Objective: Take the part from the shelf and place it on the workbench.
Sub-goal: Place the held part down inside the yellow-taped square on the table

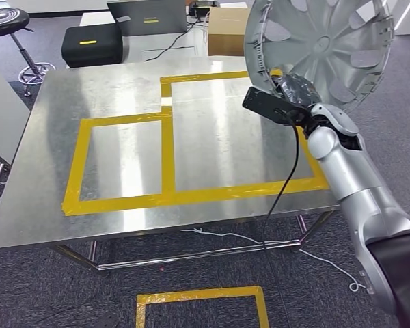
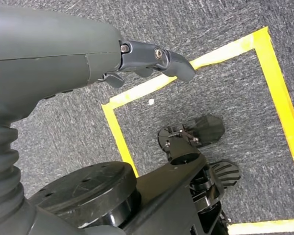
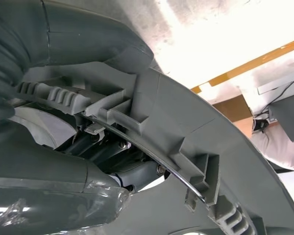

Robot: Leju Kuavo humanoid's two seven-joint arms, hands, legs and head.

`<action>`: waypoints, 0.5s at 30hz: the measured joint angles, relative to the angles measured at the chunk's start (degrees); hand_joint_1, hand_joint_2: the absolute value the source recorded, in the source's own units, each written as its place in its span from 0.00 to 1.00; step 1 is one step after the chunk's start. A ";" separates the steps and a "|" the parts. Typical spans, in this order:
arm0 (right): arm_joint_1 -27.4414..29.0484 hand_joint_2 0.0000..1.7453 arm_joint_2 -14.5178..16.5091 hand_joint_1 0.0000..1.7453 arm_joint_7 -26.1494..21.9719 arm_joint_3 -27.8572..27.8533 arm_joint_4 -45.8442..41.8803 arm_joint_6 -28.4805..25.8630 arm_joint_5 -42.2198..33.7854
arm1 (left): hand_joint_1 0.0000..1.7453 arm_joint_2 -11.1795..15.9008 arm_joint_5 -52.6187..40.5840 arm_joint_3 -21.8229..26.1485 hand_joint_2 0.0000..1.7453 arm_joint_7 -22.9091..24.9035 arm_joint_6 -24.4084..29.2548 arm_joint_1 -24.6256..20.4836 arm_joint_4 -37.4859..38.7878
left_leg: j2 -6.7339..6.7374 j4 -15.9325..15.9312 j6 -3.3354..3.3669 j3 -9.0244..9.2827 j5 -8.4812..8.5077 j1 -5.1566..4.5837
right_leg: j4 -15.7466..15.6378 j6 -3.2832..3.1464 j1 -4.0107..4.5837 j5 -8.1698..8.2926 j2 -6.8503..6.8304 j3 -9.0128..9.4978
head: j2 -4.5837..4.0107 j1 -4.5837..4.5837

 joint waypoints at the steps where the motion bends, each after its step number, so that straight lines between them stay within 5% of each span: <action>1: -0.13 1.00 0.35 0.91 0.12 0.13 0.15 0.00 0.20 | 0.00 0.02 -0.04 -0.09 1.00 0.01 0.10 0.00 0.00 | 0.00 0.00 0.00 0.00 0.00 0.00 | 0.00 0.00 0.00 0.01 0.00 0.00 | 0.00 0.01; 15: -1.10 1.00 13.17 0.91 4.49 9.32 5.29 -1.78 6.80 | 0.00 -0.79 -1.03 -1.14 1.00 3.07 1.15 -1.20 0.00 | 0.30 0.00 -0.27 0.03 0.16 0.22 | 0.04 -0.27 0.18 0.15 0.28 -0.12 | 0.00 -0.02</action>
